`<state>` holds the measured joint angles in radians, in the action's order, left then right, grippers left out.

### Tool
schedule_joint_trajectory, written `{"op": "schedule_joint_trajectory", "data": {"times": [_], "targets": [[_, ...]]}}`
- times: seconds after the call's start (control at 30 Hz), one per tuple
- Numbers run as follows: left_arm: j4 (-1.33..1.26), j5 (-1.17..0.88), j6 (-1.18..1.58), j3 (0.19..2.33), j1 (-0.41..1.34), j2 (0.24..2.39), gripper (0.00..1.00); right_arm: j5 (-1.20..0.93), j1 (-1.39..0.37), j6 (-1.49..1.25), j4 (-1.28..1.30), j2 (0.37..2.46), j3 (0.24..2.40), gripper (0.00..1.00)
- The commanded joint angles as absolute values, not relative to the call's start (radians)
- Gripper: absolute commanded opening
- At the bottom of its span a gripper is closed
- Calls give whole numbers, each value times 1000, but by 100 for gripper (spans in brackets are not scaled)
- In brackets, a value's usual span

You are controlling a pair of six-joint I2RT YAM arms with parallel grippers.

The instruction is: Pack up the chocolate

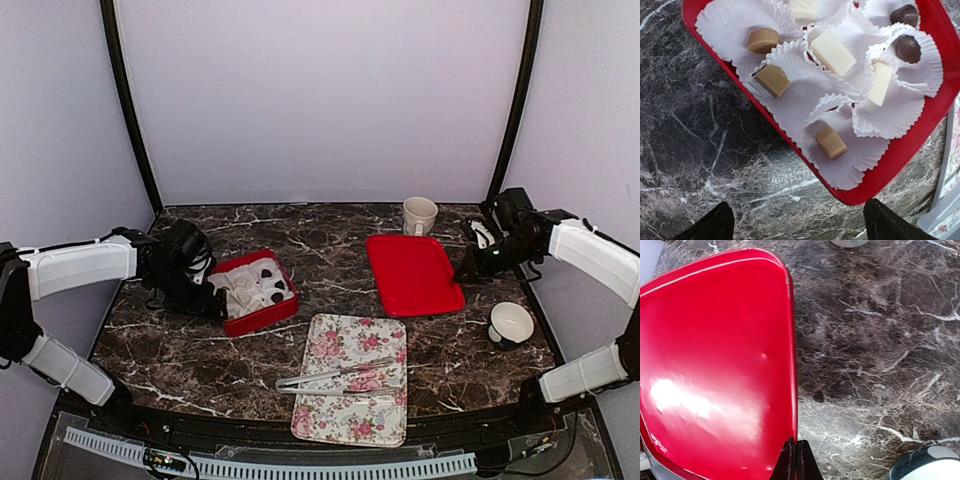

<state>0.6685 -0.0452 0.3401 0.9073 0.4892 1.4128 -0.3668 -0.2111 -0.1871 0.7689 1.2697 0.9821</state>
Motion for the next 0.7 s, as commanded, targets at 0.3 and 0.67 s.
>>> {"op": "schedule_joint_trajectory", "data": {"times": [0.3, 0.67], "targets": [[541, -59, 78, 1020, 652, 1048, 99, -383, -427, -238, 819, 1441, 1261, 0], [518, 220, -352, 1075, 1147, 1065, 89, -480, -592, -157, 1046, 1585, 1430, 0]]}}
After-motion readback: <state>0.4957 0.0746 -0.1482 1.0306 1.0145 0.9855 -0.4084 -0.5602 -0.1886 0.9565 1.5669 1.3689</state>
